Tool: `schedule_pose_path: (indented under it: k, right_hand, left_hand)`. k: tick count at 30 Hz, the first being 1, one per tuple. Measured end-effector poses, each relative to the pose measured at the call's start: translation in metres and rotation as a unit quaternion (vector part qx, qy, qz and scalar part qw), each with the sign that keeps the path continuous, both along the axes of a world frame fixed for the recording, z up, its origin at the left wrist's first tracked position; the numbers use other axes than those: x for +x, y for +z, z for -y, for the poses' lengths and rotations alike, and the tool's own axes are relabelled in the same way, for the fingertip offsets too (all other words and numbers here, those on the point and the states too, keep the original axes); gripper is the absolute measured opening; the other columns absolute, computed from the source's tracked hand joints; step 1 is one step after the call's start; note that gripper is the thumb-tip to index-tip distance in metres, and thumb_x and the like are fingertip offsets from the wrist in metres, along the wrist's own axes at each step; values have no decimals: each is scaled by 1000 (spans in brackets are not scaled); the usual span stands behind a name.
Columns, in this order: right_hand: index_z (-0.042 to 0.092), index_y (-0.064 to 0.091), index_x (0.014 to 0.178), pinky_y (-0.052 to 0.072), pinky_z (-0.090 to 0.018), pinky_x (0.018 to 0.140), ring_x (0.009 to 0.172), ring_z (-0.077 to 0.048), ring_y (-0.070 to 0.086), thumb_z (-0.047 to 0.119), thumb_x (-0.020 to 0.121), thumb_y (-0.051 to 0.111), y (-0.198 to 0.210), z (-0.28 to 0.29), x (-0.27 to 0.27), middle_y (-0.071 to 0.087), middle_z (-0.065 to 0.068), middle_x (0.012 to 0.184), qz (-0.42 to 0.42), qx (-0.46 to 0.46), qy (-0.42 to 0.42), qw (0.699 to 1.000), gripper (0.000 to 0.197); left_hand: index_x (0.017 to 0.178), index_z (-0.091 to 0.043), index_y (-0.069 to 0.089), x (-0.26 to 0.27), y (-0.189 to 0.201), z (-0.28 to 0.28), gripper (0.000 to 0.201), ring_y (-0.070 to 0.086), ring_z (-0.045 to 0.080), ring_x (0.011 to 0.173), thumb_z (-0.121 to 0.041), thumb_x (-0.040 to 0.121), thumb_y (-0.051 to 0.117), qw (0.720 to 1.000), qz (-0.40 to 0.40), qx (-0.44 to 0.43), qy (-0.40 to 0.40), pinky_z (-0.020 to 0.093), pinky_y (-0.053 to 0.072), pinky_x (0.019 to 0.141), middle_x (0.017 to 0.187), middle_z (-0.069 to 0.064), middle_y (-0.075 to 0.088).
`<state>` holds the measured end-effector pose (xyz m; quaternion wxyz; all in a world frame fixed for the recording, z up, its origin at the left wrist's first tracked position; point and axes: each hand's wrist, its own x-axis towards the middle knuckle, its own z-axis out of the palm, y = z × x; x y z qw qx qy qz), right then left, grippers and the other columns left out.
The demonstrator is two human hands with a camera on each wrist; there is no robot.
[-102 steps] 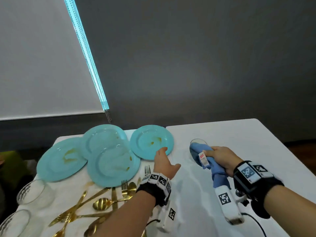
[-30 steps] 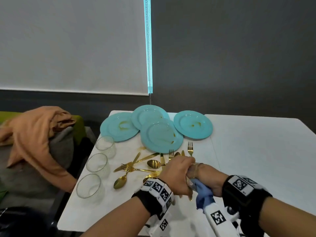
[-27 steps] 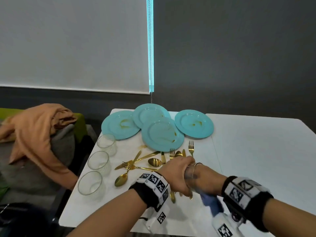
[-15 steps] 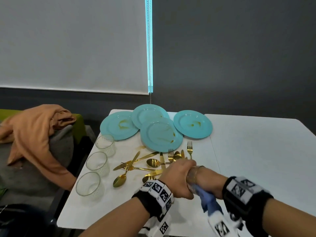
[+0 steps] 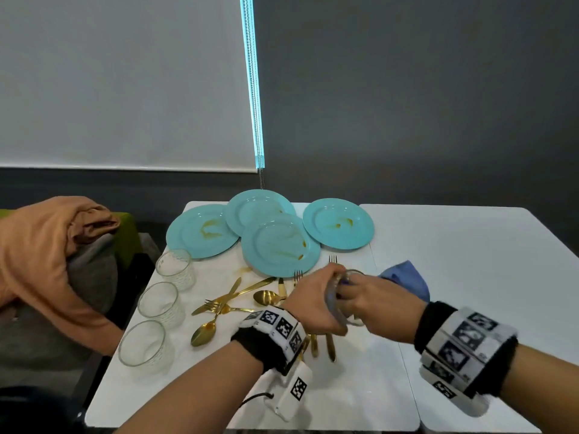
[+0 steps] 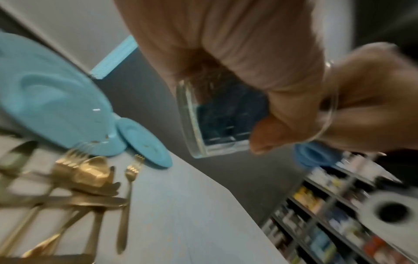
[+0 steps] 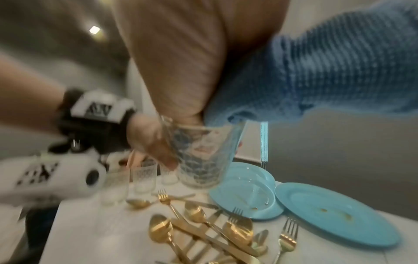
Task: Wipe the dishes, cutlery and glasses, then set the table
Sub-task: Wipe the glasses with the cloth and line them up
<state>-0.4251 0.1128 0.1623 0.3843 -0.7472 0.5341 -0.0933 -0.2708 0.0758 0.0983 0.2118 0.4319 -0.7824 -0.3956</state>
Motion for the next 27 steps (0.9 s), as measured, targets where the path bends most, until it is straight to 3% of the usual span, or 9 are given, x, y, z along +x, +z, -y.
schedule_pose_path:
  k: [2, 6, 10, 14, 17, 19, 21, 23, 27]
  right_hand:
    - [2, 57, 62, 39, -16, 51, 46, 3, 48, -19, 81, 53, -30, 7, -8, 56, 8, 44, 45, -88, -142, 985, 28]
    - [-2, 61, 106, 35, -21, 73, 84, -11, 45, 2, 93, 47, -45, -5, 11, 56, -6, 92, -66, -20, -80, 994, 20]
    - [4, 53, 78, 50, -16, 56, 57, -4, 58, -3, 97, 39, -41, -14, 11, 59, -1, 64, 63, -33, -95, 993, 25]
    - [14, 61, 93, 37, -10, 64, 70, -10, 48, 10, 94, 49, -48, -14, 9, 50, 7, 73, -124, -33, 41, 991, 13]
    - [4, 63, 114, 41, -30, 85, 96, -25, 53, 5, 92, 44, -52, -15, 14, 59, -15, 102, -254, -53, 161, 952, 29]
    - [12, 70, 101, 38, -27, 88, 101, -22, 50, 1, 83, 41, -49, -17, 20, 66, -8, 107, -233, -155, 221, 934, 35]
    - [28, 71, 81, 34, -16, 71, 79, -7, 48, 8, 65, 53, -44, -13, 21, 69, 12, 89, -261, -245, 231, 905, 32]
    - [30, 69, 80, 37, -14, 59, 64, -7, 51, 5, 47, 74, -44, -6, 22, 67, 16, 84, -262, -272, 180, 908, 42]
    - [18, 66, 99, 47, -34, 66, 75, -27, 59, -7, 68, 64, -55, 13, 27, 67, 2, 99, -186, -281, 127, 933, 40]
  left_hand:
    - [119, -21, 50, -10, 1, -3, 78, 57, 14, 95, -15, 49, 83, 999, 10, -48, -21, 28, 52, 81, 105, -3, 59]
    - [117, -8, 56, -15, -14, -10, 76, 55, 23, 99, -15, 47, 84, 981, 28, -189, -41, 32, 44, 90, 106, 7, 60]
    - [105, -11, 52, -13, -30, -16, 60, 51, 20, 84, -23, 53, 78, 956, 20, -291, -16, 34, 43, 78, 93, 5, 59]
    - [119, -12, 52, -6, -24, -16, 77, 53, 21, 98, -19, 50, 84, 987, 86, -122, -52, 31, 47, 84, 109, 5, 57]
    - [123, -19, 47, 0, -26, -22, 83, 56, 17, 96, -13, 50, 85, 996, 81, 30, -38, 29, 51, 78, 110, -1, 58]
    - [122, -20, 47, 13, -32, -24, 81, 60, 16, 93, -10, 50, 84, 995, 55, 85, -7, 28, 53, 75, 106, -3, 60]
    - [121, -23, 46, 31, -40, -26, 82, 63, 16, 95, -10, 50, 84, 991, 18, 124, 54, 28, 56, 77, 107, -6, 62]
    - [124, -24, 44, 54, -49, -27, 85, 61, 16, 98, -12, 50, 85, 983, -8, 125, 130, 20, 51, 77, 110, -8, 60]
    - [124, -22, 47, 101, -70, -36, 85, 54, 15, 108, -14, 50, 87, 956, -11, 116, 268, 20, 44, 84, 115, -4, 56]
